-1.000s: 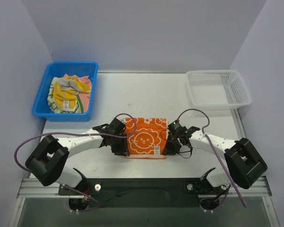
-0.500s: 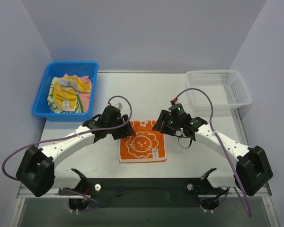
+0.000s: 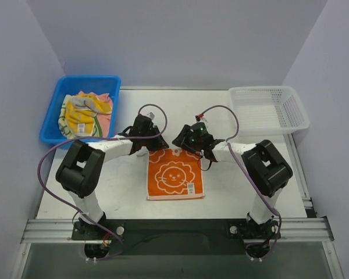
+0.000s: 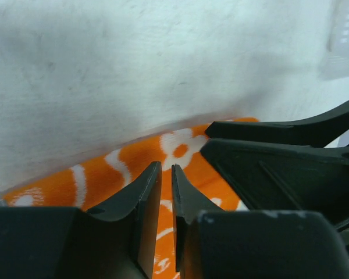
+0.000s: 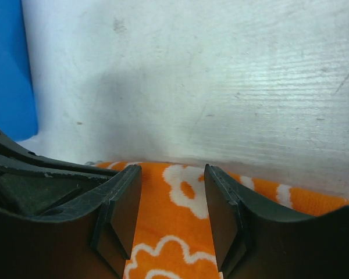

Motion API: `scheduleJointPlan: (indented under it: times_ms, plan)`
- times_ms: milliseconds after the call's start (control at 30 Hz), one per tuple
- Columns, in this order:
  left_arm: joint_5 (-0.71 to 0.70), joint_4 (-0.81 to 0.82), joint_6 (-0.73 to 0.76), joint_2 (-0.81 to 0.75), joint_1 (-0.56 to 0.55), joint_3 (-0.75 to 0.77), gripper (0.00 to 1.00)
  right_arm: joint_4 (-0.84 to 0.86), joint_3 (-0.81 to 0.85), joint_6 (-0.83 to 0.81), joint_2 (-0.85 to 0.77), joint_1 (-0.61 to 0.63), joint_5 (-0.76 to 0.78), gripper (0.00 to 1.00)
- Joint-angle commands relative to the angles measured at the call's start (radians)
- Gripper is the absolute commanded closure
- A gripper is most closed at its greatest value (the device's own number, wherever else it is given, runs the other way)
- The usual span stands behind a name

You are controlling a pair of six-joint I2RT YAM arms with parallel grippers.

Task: Fold and stack the towels
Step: Fold the towel

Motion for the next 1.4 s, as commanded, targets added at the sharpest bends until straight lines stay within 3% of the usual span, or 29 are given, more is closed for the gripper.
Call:
scheduleJointPlan:
  times_ms: [0,167,433,633,900,1033,1167,1367]
  plan:
    - [0.032,0.132,0.001,0.043,0.025,-0.075,0.79,0.212,-0.065,0.014,0.039,-0.009,0.007,0.53]
    - [0.023,0.257,-0.025,0.082,0.063,-0.201,0.81,0.402,-0.206,0.052,0.093,-0.044,0.021,0.51]
    - [0.002,0.284,-0.003,0.077,0.097,-0.273,0.82,0.703,-0.418,0.113,0.133,-0.170,-0.036,0.47]
    - [-0.010,0.284,0.007,0.033,0.100,-0.290,0.78,0.768,-0.467,0.098,0.101,-0.236,-0.097,0.44]
    - [0.032,0.279,0.003,-0.019,0.098,-0.269,0.70,0.665,-0.433,0.031,0.001,-0.245,-0.169,0.44]
    - [-0.003,0.213,0.036,-0.113,0.098,-0.230,0.70,0.442,-0.374,-0.073,-0.127,-0.236,-0.152,0.44]
    - [-0.030,0.175,0.056,-0.153,0.100,-0.218,0.69,0.328,-0.326,-0.115,-0.177,-0.216,-0.148,0.44]
    - [-0.052,0.162,0.061,-0.115,0.102,-0.215,0.72,0.217,-0.272,-0.121,-0.146,-0.158,-0.145,0.61]
